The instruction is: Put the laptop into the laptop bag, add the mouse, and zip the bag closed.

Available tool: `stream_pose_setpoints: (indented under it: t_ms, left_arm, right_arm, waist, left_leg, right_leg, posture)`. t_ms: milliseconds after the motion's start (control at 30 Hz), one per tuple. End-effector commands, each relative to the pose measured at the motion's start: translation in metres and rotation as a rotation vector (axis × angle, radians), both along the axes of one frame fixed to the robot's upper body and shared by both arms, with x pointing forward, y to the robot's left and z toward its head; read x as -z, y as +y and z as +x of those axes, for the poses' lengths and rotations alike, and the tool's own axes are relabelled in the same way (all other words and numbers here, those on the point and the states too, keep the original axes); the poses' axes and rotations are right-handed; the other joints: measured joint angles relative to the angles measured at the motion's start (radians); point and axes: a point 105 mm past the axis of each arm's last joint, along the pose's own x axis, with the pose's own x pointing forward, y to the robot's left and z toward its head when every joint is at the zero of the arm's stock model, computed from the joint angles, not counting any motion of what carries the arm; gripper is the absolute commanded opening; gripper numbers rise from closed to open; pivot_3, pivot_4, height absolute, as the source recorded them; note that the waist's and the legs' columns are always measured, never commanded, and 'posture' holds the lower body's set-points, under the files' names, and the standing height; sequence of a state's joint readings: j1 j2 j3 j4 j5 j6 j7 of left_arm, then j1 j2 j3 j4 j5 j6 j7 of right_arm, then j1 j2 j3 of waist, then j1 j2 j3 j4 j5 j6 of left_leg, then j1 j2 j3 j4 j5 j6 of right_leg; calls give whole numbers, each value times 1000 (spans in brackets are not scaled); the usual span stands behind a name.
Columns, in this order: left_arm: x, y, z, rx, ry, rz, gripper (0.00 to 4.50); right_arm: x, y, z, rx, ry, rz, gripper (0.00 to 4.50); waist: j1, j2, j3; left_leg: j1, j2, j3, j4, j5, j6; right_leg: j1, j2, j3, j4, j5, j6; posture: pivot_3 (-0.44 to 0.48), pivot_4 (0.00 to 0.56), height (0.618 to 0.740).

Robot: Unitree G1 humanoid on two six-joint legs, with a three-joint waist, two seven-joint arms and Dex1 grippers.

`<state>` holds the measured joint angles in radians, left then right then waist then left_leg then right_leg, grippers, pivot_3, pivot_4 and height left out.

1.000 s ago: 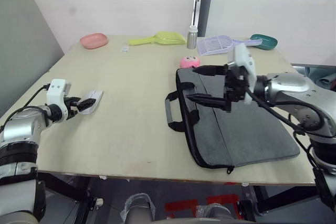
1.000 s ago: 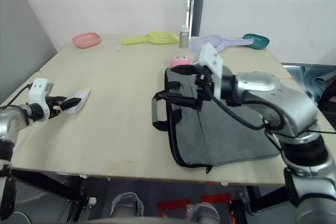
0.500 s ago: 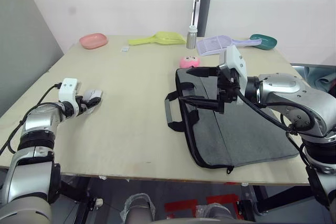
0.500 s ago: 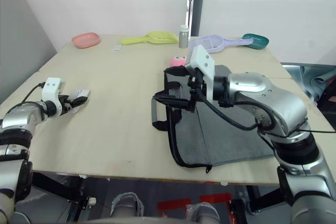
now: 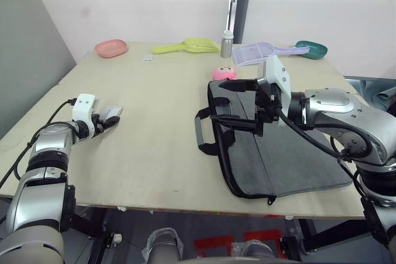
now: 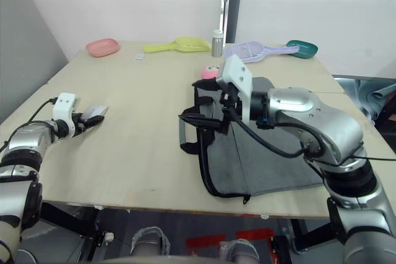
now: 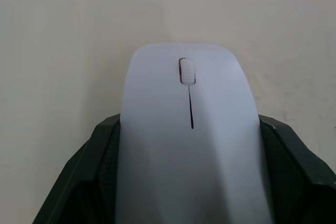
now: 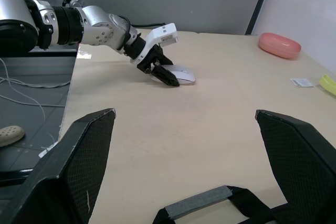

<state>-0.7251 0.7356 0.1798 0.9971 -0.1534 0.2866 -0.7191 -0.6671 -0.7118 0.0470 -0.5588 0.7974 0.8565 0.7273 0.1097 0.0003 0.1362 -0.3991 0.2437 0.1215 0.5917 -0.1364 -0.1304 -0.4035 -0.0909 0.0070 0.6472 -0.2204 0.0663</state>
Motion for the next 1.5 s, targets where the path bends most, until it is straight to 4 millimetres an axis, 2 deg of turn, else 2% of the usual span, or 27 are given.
stream_pose_setpoints:
  t_ms: [33, 133, 200, 267, 333, 433, 500, 600, 733, 800, 1033, 1333, 1400, 1500]
  left_arm:
    - [3, 6, -7, 24, 43, 26, 2865]
    - [-11, 6, -6, 81, 7, 55, 2865]
    - [-25, -2, -5, 157, -36, 39, 2865]
    - [-52, -25, -9, 342, -114, -6, 2865]
    - [-69, -46, -17, 503, -145, -29, 2865]
    - [-78, -67, -29, 660, -122, -38, 2865]
    - [-82, -87, -45, 813, -63, -71, 2865]
    - [-86, -106, -61, 963, 6, -104, 2865]
    - [-86, -118, -63, 1056, 44, -83, 2865]
    - [-82, -124, -65, 1112, 75, -55, 2865]
    - [-69, -130, -65, 1198, 143, 49, 2865]
    - [-78, -148, -57, 1267, 53, 44, 2865]
    - [-77, -150, -56, 1272, 46, 44, 2865]
    - [-77, -151, -56, 1277, 40, 52, 2865]
  right_arm:
    - [-10, -3, -4, 0, -45, 12, 4500]
    - [-10, -2, -6, -7, -37, 15, 4500]
    - [-11, -3, -6, -6, -27, 27, 4500]
    - [-11, -6, -4, 17, 0, 43, 4500]
    - [-6, -10, 2, 80, 69, 64, 4500]
    - [7, -13, 13, 190, 175, 72, 4500]
    - [32, -17, 27, 344, 293, 53, 4500]
    - [61, -22, 34, 502, 394, 21, 4500]
    - [81, -16, 31, 590, 431, -21, 4500]
    - [95, -22, 31, 677, 437, -65, 4500]
    - [106, -17, 25, 751, 440, -91, 4500]
    - [127, -9, 16, 765, 475, -152, 4500]
    - [136, -13, 17, 785, 470, -195, 4500]
    - [147, -23, 19, 819, 444, -254, 3710]
  waist:
    - [0, 0, 0]
    - [-1, 0, 0]
    - [-1, 0, 0]
    - [1, 0, 0]
    - [5, -1, 1]
    - [5, -1, 1]
    - [4, -1, 1]
    - [1, 0, 2]
    - [1, 1, 2]
    - [2, 0, 2]
    - [2, 1, 2]
    - [4, 1, 2]
    - [4, 1, 2]
    - [5, 1, 2]
  left_leg:
    - [0, 0, 0, 0, 0, 0]
    - [0, 0, 0, 0, 0, 0]
    - [0, 0, 0, -1, 0, 0]
    - [-1, 0, 0, -1, 0, 0]
    - [-1, 0, 0, -1, 0, 0]
    - [-1, 0, 0, -2, 0, 0]
    - [0, 0, 0, -2, 0, -1]
    - [0, 0, 2, -5, 2, -5]
    - [-2, 0, 2, -10, 5, -10]
    - [-2, 0, 2, -12, 6, -11]
    - [-2, 0, 2, -17, 6, -13]
    - [-1, 1, 2, -17, 6, -14]
    - [-1, 1, 2, -17, 6, -14]
    - [-1, 1, 2, -17, 6, -14]
  right_leg:
    - [0, 0, 0, 0, 0, 0]
    - [0, 0, 0, -1, 0, 0]
    - [0, 0, 0, -1, 0, 0]
    - [0, 0, 0, -1, 0, 0]
    - [-1, 0, -1, -1, 0, 0]
    - [-1, 0, -1, -1, 0, -1]
    - [-1, 0, -1, -1, -1, -1]
    - [-3, 0, 0, -1, -1, -2]
    - [-8, 1, 0, -1, -2, -3]
    - [-9, 1, 0, -1, -2, -3]
    - [-9, 2, -1, -4, -3, -3]
    - [-8, 2, -1, -4, -3, -3]
    - [-8, 2, -1, -4, -3, -3]
    - [-8, 2, -1, -4, -3, -3]
  posture:
    - [0, 150, 740]
    - [0, 150, 740]
    - [0, 150, 740]
    - [0, 150, 740]
    - [0, 150, 740]
    - [0, 150, 740]
    - [0, 150, 740]
    - [0, 150, 740]
    - [0, 150, 740]
    - [0, 150, 740]
    - [0, 150, 740]
    - [0, 150, 740]
    - [0, 150, 740]
    - [0, 150, 740]
